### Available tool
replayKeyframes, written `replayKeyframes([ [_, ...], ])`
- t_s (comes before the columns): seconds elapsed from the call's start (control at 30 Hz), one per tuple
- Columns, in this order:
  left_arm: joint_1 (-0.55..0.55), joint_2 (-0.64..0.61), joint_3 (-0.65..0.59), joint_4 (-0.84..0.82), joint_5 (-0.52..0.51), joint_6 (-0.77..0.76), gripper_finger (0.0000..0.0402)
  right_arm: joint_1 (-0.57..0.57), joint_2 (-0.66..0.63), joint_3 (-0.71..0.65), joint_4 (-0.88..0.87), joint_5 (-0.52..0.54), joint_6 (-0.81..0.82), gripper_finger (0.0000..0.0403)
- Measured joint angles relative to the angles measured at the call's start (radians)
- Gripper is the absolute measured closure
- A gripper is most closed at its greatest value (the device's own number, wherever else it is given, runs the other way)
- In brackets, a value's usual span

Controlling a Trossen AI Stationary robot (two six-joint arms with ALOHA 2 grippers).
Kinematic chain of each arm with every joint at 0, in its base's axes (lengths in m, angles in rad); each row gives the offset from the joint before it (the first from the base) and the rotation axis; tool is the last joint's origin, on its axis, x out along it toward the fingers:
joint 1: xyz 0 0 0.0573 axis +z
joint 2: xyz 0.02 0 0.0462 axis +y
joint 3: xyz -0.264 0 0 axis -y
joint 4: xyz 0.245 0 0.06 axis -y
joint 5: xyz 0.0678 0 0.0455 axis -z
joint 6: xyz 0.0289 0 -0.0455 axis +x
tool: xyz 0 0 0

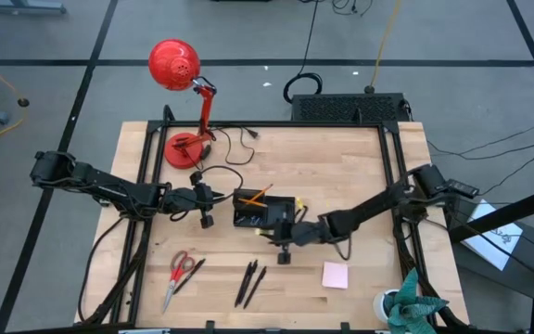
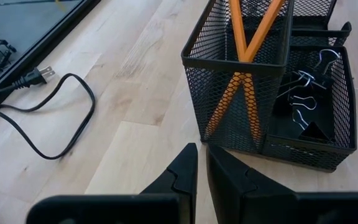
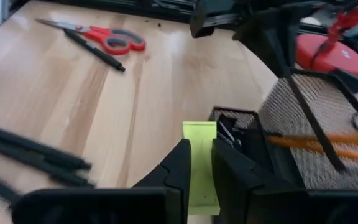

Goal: Pick and place office supplies into organizer
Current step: Put the yellow eraser into the bottom left section of the desk organizer

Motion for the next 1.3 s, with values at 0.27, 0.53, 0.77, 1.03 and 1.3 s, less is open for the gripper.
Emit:
replayKeyframes([
  [0.27,0.000,0.000,0.000,-0.003,0.000,0.002,0.0360,-0.056,0.137,0.168,-0.068,-0.013,-0.069,0.0358],
  [0.53,0.000,0.000,0.000,-0.008,-0.001,0.006,0.0360,-0.079,0.190,0.210,-0.078,0.065,-0.128,0.0358],
  [0.77,0.000,0.000,0.000,-0.008,-0.001,0.010,0.0360,-0.088,0.189,0.211,-0.104,0.068,-0.128,0.0358],
  [1.03,0.000,0.000,0.000,-0.008,-0.001,0.010,0.0360,-0.092,0.189,0.185,-0.143,0.121,-0.121,0.0358],
  [1.3,0.000,0.000,0.000,-0.008,-0.002,0.010,0.0360,-0.091,0.188,0.174,-0.134,0.115,-0.101,0.0352],
])
